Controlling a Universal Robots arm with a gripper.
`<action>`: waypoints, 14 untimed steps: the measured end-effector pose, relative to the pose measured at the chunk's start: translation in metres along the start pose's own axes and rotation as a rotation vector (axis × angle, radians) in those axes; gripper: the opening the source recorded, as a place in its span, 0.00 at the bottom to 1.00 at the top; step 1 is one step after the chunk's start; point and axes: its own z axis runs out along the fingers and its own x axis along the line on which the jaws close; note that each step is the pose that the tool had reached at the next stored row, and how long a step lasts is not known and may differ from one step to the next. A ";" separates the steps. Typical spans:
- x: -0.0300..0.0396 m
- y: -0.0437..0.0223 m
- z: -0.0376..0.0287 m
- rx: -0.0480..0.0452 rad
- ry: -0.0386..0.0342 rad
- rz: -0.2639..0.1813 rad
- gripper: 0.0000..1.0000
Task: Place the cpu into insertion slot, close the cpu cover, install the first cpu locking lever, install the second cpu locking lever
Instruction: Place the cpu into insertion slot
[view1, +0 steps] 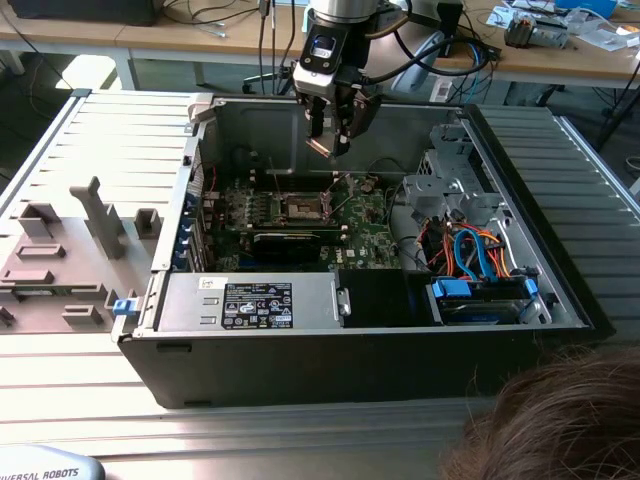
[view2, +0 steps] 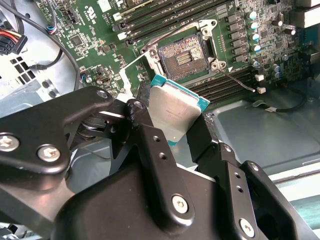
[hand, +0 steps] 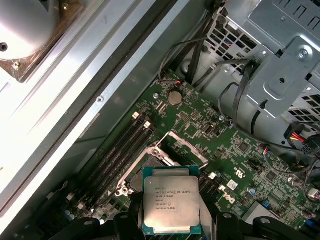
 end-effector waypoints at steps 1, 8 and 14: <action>0.0000 0.0000 0.0000 0.0001 -0.0001 0.001 0.54; 0.0000 0.0000 0.0000 0.0000 -0.0001 0.005 0.54; 0.0000 0.0000 0.0001 0.0000 -0.0001 0.007 0.54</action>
